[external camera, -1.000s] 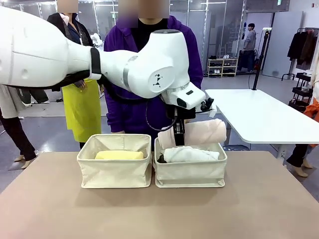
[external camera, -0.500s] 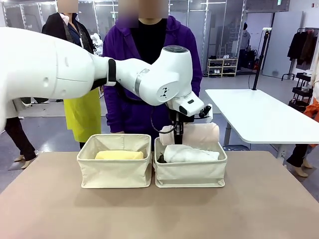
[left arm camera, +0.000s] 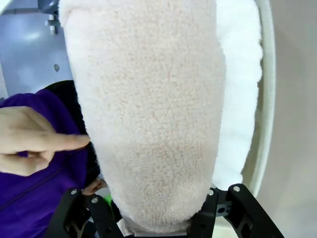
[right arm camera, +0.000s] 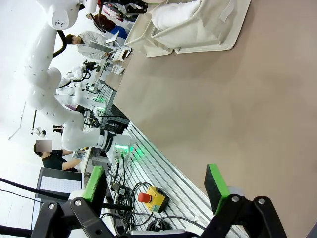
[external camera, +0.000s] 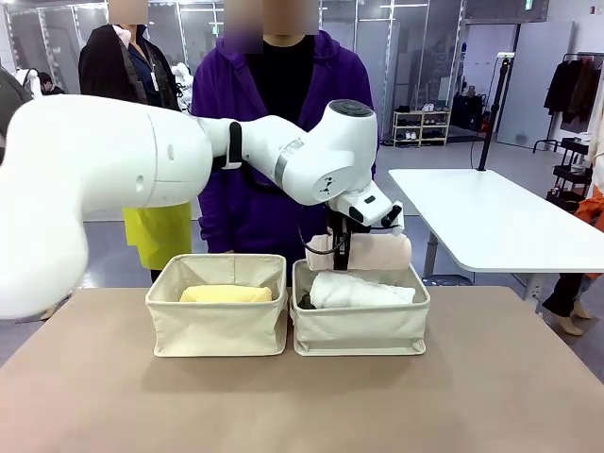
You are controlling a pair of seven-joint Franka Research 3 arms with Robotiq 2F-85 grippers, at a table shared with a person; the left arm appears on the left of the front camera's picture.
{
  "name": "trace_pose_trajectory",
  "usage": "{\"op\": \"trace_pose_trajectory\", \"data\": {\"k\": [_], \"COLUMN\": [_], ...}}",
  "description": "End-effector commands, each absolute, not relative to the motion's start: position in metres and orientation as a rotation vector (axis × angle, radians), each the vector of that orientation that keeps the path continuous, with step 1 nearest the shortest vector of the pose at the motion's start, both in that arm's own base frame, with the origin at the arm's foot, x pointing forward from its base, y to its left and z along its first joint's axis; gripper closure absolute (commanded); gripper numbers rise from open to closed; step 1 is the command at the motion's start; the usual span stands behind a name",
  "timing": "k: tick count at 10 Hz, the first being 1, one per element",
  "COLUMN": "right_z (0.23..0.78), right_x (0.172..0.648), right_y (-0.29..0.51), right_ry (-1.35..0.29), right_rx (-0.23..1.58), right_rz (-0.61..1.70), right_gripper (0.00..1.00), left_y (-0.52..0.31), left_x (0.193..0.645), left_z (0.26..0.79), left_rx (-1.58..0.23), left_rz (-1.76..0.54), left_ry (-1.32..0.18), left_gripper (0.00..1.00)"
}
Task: Divide the towels into two baskets.
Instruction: Pick up one hotel-folded towel from the bottom of the table and place it in the Fabric basket indicated by the person.
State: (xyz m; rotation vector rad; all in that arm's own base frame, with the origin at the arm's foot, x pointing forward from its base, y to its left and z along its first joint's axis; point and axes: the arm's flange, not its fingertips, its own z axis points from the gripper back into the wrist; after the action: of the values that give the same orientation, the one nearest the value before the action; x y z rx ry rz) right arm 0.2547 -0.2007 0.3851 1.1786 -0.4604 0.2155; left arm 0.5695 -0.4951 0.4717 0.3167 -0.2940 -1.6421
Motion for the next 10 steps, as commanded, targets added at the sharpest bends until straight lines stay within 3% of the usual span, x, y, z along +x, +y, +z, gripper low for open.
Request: {"op": "trace_pose_trajectory", "data": {"k": [1, 2, 3, 4, 5, 7, 8, 9, 10], "right_z": [0.3874, 0.3874, 0.3874, 0.3874, 0.3874, 0.3874, 0.3874, 0.3874, 0.3874], "right_x": [0.2525, 0.2525, 0.2525, 0.2525, 0.2525, 0.2525, 0.2525, 0.2525, 0.2525], "right_y": [-0.1998, -0.1998, -0.1998, -0.1998, -0.1998, -0.1998, -0.1998, -0.1998, -0.1998], "right_ry": [-0.482, -0.482, -0.482, -0.482, -0.482, -0.482, -0.482, -0.482, -0.482], "right_rx": [1.188, 1.188, 1.188, 1.188, 1.188, 1.188, 1.188, 1.188, 1.188], "right_rz": [0.225, 0.225, 0.225, 0.225, 0.225, 0.225, 0.225, 0.225, 0.225], "right_gripper": [0.00, 0.00, 0.00, 0.00, 0.00, 0.00, 0.00, 0.00, 0.00], "left_y": [-0.5100, -0.5096, -0.5086, -0.5081, -0.5077, -0.5078, -0.5078, -0.5077, -0.5069], "left_x": [0.5823, 0.5863, 0.5880, 0.5878, 0.5873, 0.5847, 0.5825, 0.5799, 0.5783], "left_z": [0.4732, 0.4716, 0.4725, 0.4733, 0.4736, 0.4749, 0.4766, 0.4782, 0.4790], "left_rx": [0.331, 0.332, 0.326, 0.324, 0.319, 0.309, 0.306, 0.307, 0.308], "left_rz": [-1.651, -1.646, -1.636, -1.635, -1.635, -1.636, -1.638, -1.640, -1.637], "left_ry": [-0.251, -0.247, -0.257, -0.262, -0.266, -0.267, -0.272, -0.275, -0.278], "left_gripper": [0.69, 0.69, 0.35, 0.32, 0.00, 0.00, 0.11, 0.01, 0.00]}}
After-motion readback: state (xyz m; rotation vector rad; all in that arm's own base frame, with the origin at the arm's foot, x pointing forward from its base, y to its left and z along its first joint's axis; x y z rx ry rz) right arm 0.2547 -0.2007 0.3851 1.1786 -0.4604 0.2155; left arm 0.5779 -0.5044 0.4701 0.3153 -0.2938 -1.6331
